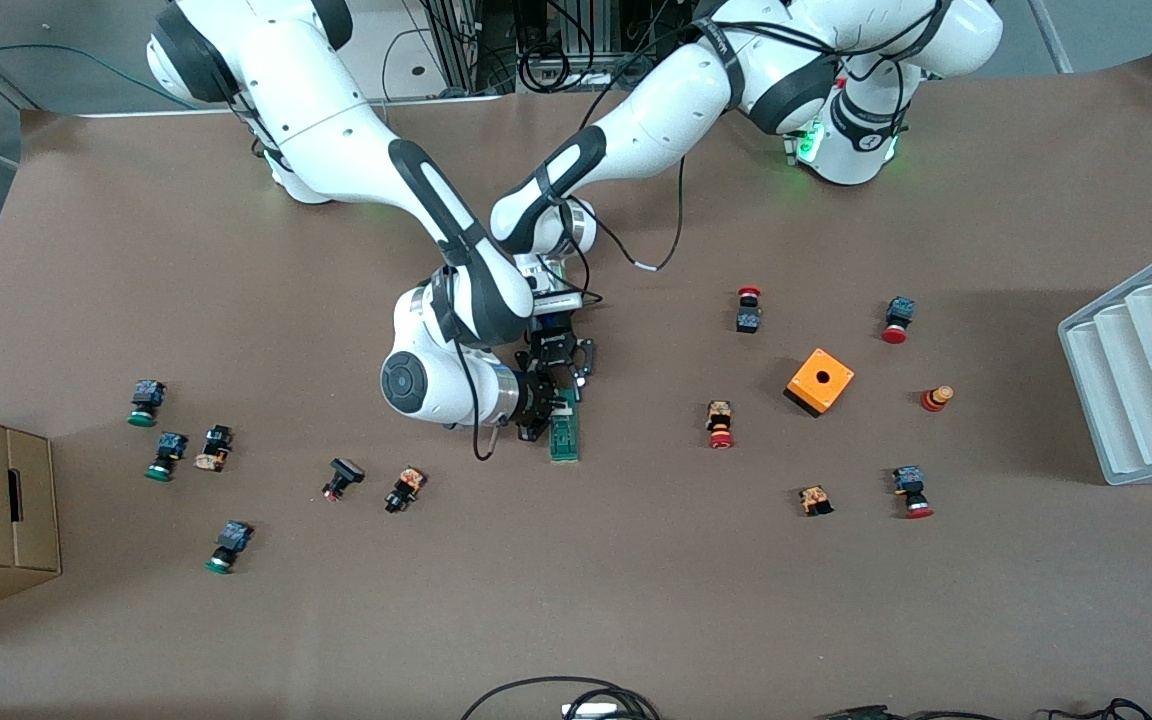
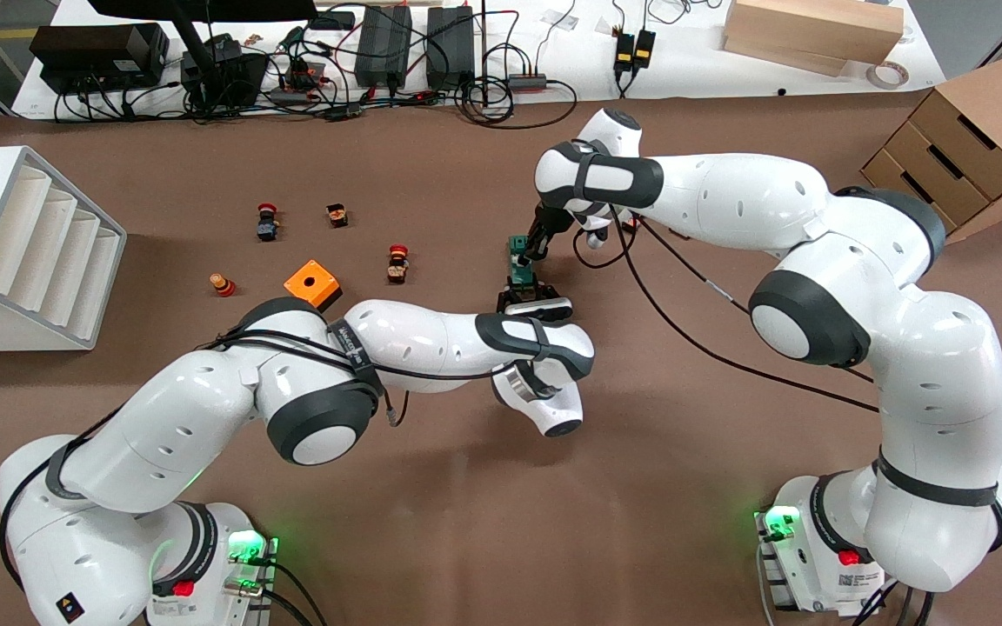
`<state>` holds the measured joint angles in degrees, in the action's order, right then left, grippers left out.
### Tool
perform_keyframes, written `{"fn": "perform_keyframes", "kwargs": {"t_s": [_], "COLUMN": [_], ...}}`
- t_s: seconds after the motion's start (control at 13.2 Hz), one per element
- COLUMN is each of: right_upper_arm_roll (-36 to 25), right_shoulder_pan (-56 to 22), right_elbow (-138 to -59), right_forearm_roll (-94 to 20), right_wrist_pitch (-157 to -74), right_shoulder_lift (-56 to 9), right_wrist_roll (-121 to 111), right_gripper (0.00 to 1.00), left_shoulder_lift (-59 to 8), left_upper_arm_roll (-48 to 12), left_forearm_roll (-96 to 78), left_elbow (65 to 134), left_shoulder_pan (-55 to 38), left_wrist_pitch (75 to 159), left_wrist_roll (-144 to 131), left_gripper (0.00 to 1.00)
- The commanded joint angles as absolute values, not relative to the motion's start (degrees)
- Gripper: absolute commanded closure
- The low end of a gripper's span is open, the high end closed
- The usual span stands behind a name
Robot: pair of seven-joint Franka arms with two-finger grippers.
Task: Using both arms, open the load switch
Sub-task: 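Release the switch with the right gripper while the left gripper lifts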
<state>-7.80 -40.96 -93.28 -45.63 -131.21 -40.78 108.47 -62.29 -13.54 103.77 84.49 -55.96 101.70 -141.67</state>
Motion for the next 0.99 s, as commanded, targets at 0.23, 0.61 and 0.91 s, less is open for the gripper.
{"fn": "perform_keyframes", "kwargs": {"t_s": [0.23,0.61,0.91], "right_upper_arm_roll": [-7.91,-7.82,-7.91], "right_shoulder_pan": [-41.66,-40.70,-38.50], "right_elbow": [-93.43,-92.81,-92.81], "right_forearm_roll": [-44.21,-44.30,-35.03], "right_wrist_pitch": [-134.82,-134.12,-130.79], "right_shoulder_lift": [-42.54,-40.62,-34.47], "right_wrist_roll": [108.19,108.55,105.91], "right_gripper": [0.95,0.89,0.00], "left_shoulder_lift": [-63.28,-63.28,-63.19], "left_upper_arm_roll": [-14.59,-14.68,-14.68], "left_forearm_roll": [104.15,104.15,104.15], "left_elbow": [83.41,83.41,83.23], "left_shoulder_pan": [-55.63,-55.55,-55.63], "left_wrist_pitch": [100.99,100.99,101.07], "left_wrist_roll": [-140.71,-140.54,-140.36], "left_gripper": [0.49,0.50,0.50]}}
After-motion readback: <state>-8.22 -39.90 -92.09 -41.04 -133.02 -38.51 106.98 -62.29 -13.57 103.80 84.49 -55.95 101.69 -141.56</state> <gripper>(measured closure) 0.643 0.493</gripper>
